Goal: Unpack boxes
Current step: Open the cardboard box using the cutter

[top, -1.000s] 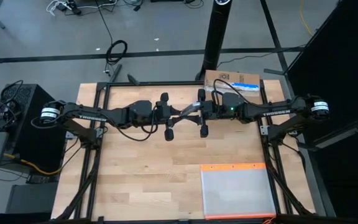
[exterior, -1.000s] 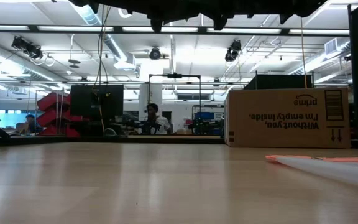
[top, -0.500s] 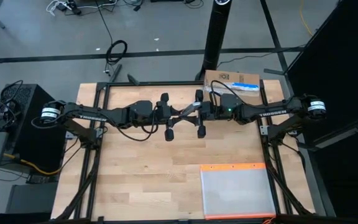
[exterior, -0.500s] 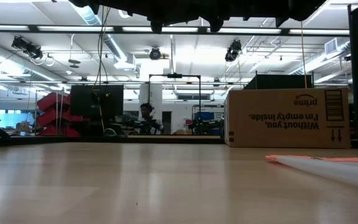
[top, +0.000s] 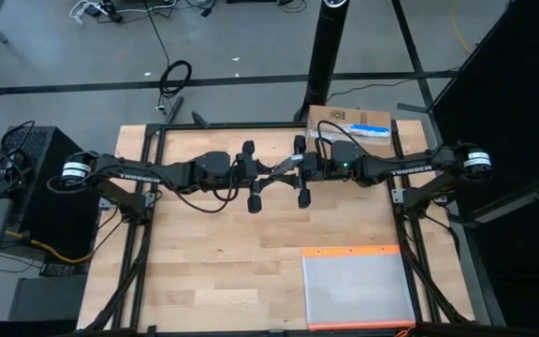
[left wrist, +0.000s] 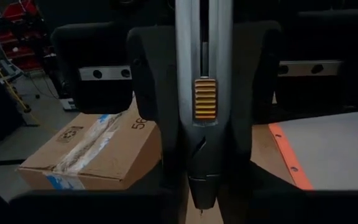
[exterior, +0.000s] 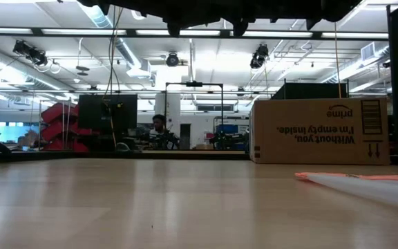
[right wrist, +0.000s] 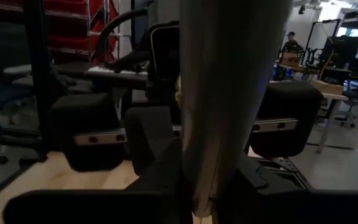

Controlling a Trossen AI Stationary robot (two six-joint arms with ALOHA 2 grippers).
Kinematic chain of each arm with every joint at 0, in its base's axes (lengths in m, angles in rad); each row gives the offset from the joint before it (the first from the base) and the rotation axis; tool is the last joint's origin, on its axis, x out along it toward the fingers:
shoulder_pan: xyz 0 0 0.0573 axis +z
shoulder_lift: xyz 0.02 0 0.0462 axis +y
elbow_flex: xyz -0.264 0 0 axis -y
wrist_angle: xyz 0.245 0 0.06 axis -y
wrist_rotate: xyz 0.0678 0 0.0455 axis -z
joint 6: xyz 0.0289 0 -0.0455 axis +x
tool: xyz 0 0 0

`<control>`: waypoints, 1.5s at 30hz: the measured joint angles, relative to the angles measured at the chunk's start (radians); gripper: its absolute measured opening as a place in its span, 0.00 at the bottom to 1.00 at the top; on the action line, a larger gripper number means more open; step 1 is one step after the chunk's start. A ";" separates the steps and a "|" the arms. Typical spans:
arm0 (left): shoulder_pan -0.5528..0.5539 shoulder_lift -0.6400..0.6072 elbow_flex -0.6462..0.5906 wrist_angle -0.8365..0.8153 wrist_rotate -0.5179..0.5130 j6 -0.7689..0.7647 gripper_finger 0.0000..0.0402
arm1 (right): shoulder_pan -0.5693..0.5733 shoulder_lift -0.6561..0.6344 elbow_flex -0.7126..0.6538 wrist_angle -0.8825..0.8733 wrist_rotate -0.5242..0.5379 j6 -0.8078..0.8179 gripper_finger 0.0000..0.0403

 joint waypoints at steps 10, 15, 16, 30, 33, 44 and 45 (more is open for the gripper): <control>-0.022 -0.126 0.003 -0.168 -0.017 -0.016 0.15 | -0.001 -0.125 -0.007 -0.262 0.060 -0.065 0.11; -0.022 -0.095 0.002 -0.001 -0.020 0.033 0.14 | -0.004 -0.143 -0.006 -0.392 0.134 -0.086 0.11; -0.019 -0.081 0.002 0.008 -0.021 0.033 0.14 | -0.006 -0.155 -0.006 -0.418 0.166 -0.090 0.11; 0.021 0.093 0.001 0.115 -0.040 0.042 0.14 | -0.080 -0.331 -0.005 -0.805 0.590 -0.107 0.11; 0.031 0.094 0.002 0.045 -0.042 0.042 0.13 | -0.199 -0.344 -0.005 -0.915 0.595 -0.033 0.11; 0.028 0.086 0.001 -0.209 -0.173 -0.007 0.14 | -0.510 -0.241 0.010 -0.999 0.486 -0.063 0.11; 0.027 0.085 0.001 -0.218 -0.173 -0.013 0.14 | -0.528 -0.225 0.025 -1.002 0.494 -0.077 0.11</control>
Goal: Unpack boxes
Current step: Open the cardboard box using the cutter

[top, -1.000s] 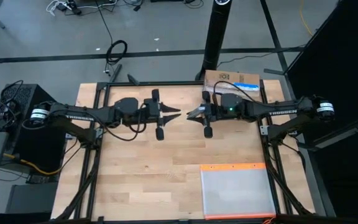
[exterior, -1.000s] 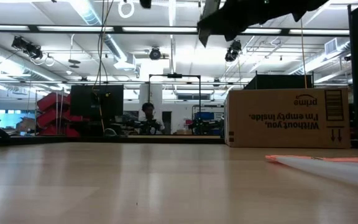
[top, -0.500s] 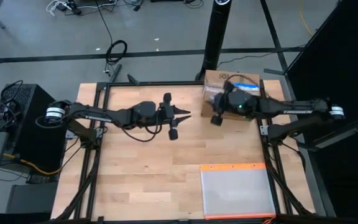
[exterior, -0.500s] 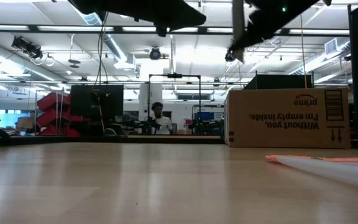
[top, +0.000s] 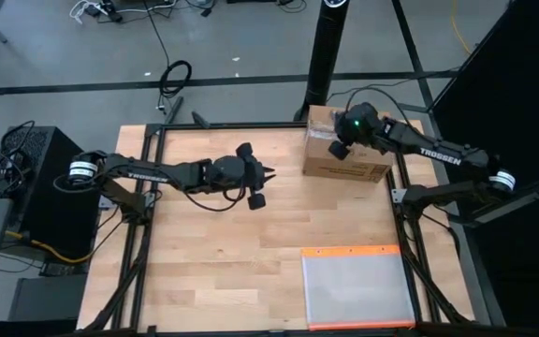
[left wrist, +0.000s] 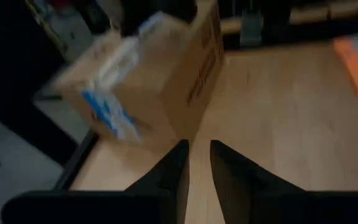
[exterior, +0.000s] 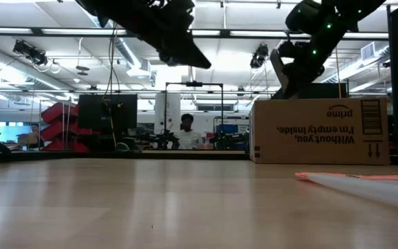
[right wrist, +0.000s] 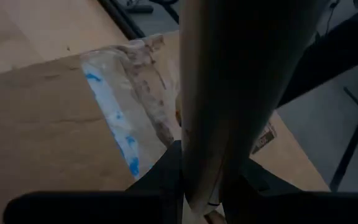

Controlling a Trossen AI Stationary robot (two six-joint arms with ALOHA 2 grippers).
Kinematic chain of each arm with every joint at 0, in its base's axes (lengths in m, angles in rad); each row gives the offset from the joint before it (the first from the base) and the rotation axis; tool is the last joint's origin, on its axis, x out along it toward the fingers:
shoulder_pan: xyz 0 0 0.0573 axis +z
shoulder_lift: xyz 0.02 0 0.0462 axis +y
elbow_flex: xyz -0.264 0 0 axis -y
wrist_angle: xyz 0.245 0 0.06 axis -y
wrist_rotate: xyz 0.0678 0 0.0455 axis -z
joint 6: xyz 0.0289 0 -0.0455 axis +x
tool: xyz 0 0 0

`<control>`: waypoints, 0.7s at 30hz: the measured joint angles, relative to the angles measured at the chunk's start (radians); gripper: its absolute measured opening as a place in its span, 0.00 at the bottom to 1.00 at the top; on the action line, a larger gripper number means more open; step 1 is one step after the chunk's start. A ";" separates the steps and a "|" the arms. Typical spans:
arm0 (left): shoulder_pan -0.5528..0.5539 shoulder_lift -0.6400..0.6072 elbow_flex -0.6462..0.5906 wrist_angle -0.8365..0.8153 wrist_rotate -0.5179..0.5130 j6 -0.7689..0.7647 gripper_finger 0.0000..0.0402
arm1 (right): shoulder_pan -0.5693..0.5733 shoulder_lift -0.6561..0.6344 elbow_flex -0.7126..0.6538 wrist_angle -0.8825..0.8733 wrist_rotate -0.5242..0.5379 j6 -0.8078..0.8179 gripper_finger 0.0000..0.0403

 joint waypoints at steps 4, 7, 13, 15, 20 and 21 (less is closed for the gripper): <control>-0.004 -0.005 0.000 -0.036 -0.001 -0.024 0.13 | -0.073 0.063 0.060 -0.012 0.033 -0.055 0.11; -0.007 -0.009 0.000 -0.064 -0.001 -0.042 0.13 | -0.127 0.110 0.105 -0.020 0.057 -0.097 0.11; -0.012 -0.017 0.000 -0.118 -0.003 -0.077 0.12 | -0.236 0.205 0.196 -0.037 0.106 -0.180 0.11; -0.022 -0.022 0.000 -0.150 -0.002 -0.095 0.12 | -0.272 0.248 0.201 -0.033 0.141 -0.219 0.11; -0.080 -0.048 0.000 -0.204 -0.002 -0.129 0.13 | -0.277 0.332 0.201 -0.033 0.211 -0.266 0.11; -0.093 -0.053 0.000 -0.204 -0.002 -0.130 0.13 | -0.263 0.340 0.202 -0.032 0.212 -0.261 0.11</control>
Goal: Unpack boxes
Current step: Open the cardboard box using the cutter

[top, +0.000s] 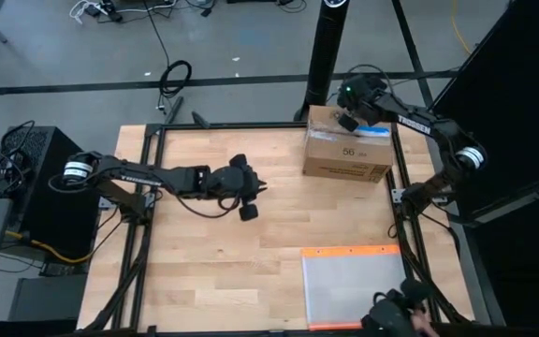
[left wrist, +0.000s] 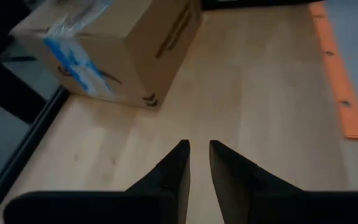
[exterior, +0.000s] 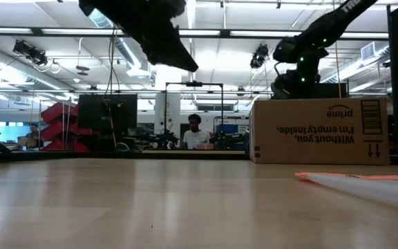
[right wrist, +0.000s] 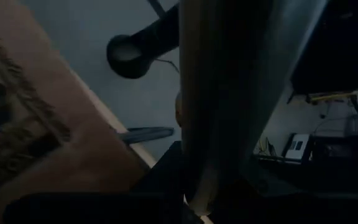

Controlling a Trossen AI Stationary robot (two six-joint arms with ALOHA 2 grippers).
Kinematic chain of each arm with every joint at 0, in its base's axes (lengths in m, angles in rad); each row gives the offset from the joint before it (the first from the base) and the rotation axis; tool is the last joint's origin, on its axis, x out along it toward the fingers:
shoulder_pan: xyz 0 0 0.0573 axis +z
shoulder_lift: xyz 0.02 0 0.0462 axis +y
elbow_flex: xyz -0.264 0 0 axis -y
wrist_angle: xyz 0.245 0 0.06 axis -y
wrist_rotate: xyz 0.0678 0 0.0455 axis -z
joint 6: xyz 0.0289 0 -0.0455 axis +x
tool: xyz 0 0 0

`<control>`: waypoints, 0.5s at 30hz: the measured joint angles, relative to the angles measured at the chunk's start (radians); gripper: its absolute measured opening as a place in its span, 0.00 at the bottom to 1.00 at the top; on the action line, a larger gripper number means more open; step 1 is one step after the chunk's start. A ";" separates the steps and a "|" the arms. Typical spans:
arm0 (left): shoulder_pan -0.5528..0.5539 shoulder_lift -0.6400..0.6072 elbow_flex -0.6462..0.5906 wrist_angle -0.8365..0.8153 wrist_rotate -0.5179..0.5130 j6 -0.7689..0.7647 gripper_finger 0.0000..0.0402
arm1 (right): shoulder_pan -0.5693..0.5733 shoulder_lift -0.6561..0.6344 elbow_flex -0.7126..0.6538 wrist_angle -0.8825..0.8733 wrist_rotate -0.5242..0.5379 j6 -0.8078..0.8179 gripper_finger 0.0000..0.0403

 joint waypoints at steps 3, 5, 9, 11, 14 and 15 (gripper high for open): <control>-0.039 -0.023 0.000 -0.002 -0.001 0.006 0.12 | 0.069 0.023 0.003 0.002 -0.015 0.061 0.11; -0.064 -0.039 0.000 -0.002 -0.019 0.011 0.11 | 0.137 0.029 0.005 0.008 -0.042 0.125 0.11; -0.093 -0.059 -0.007 -0.016 -0.052 0.002 0.10 | 0.283 0.019 0.021 0.027 -0.136 0.206 0.11; -0.101 -0.062 -0.015 -0.020 -0.065 -0.012 0.09 | 0.345 0.003 0.038 0.028 -0.189 0.218 0.11; -0.113 -0.066 -0.026 -0.027 -0.084 -0.033 0.09 | 0.438 -0.022 0.064 0.030 -0.269 0.236 0.11; -0.117 -0.068 -0.030 -0.029 -0.091 -0.040 0.09 | 0.469 -0.030 0.072 0.030 -0.296 0.242 0.11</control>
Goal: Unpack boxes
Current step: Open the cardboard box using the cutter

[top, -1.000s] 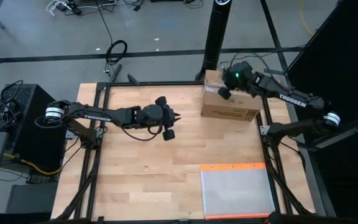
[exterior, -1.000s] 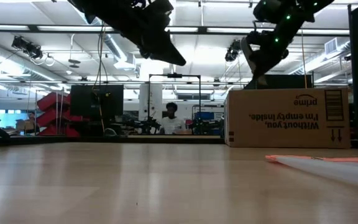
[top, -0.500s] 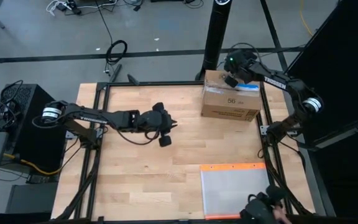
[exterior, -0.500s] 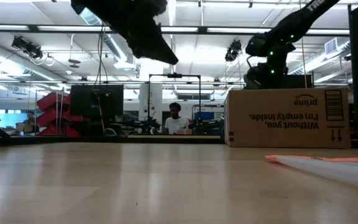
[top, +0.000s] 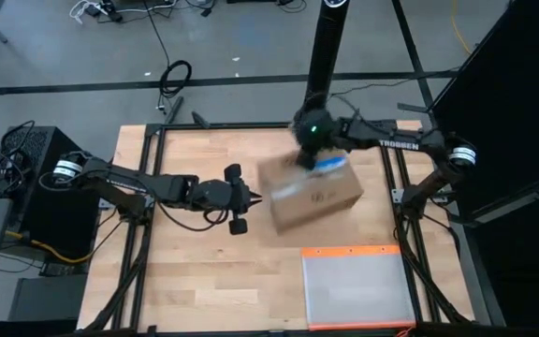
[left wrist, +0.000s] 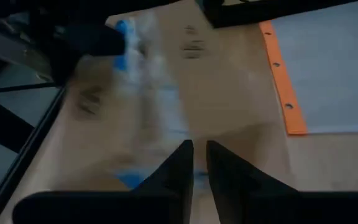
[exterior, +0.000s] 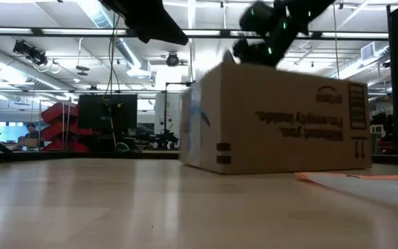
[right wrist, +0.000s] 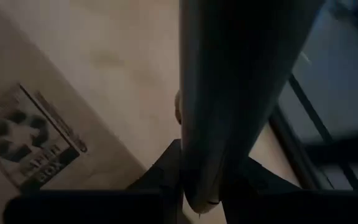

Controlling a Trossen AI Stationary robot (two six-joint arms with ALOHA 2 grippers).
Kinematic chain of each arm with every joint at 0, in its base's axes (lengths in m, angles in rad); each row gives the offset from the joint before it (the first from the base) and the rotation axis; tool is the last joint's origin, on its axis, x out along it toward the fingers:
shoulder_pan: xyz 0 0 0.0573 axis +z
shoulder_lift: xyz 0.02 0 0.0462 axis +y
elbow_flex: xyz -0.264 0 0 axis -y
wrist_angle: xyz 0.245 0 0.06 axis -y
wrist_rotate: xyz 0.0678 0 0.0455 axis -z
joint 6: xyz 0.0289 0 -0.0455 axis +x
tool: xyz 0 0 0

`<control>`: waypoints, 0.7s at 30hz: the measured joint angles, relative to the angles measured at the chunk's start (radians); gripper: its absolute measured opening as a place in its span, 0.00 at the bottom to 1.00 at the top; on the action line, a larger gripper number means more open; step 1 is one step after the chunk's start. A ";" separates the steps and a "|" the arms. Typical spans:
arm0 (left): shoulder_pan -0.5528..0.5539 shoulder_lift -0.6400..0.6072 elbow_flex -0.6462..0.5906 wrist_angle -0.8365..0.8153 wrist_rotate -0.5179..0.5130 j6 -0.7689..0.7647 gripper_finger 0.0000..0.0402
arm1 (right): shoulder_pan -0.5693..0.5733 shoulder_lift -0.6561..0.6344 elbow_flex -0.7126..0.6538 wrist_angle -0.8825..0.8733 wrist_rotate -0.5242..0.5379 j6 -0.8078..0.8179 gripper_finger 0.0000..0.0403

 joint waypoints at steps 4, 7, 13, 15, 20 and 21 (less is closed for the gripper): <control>-0.016 -0.006 -0.016 -0.009 -0.026 -0.028 0.09 | 0.124 -0.033 0.034 0.002 -0.107 0.023 0.11; -0.028 -0.010 -0.028 -0.015 -0.046 -0.049 0.08 | 0.218 -0.057 0.060 0.004 -0.187 0.041 0.11; -0.023 -0.004 -0.163 0.190 -0.049 -0.045 0.09 | 0.342 -0.140 0.065 -0.008 -0.249 0.038 0.11; 0.000 0.002 -0.205 0.249 -0.054 -0.021 0.10 | 0.391 -0.150 0.065 -0.008 -0.290 0.018 0.11; 0.096 0.002 -0.240 0.300 -0.097 0.046 0.09 | 0.483 -0.126 0.039 0.096 -0.378 0.008 0.11; 0.111 0.001 -0.240 0.300 -0.098 0.056 0.08 | 0.492 -0.112 0.023 0.139 -0.398 0.008 0.11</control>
